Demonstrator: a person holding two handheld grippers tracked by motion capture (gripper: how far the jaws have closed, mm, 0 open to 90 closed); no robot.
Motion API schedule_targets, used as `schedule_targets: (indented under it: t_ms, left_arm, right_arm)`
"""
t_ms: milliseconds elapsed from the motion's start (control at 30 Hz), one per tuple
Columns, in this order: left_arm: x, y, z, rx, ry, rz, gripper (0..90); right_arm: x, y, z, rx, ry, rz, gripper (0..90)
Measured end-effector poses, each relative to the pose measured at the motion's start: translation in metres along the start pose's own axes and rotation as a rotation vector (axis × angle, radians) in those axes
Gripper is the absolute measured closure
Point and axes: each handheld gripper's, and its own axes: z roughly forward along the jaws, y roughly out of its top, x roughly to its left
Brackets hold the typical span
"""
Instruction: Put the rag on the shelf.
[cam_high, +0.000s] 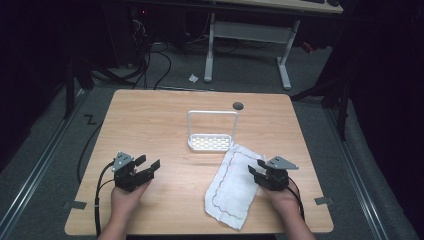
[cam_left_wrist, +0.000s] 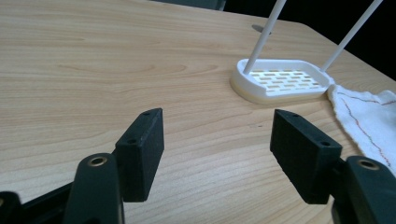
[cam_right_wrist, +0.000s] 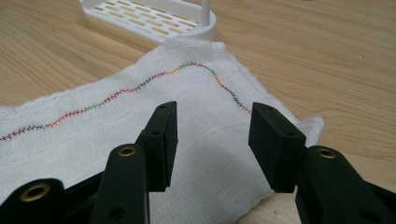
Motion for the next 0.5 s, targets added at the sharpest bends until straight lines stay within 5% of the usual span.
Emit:
schedule_targets:
  t_ms: [500]
  left_arm:
    - [-0.0021, -0.0004, 0.0021, -0.013, 0.004, 0.009, 36.6]
  right_arm:
    - [-0.0038, -0.0014, -0.0043, -0.005, 0.011, 0.036, 56.4]
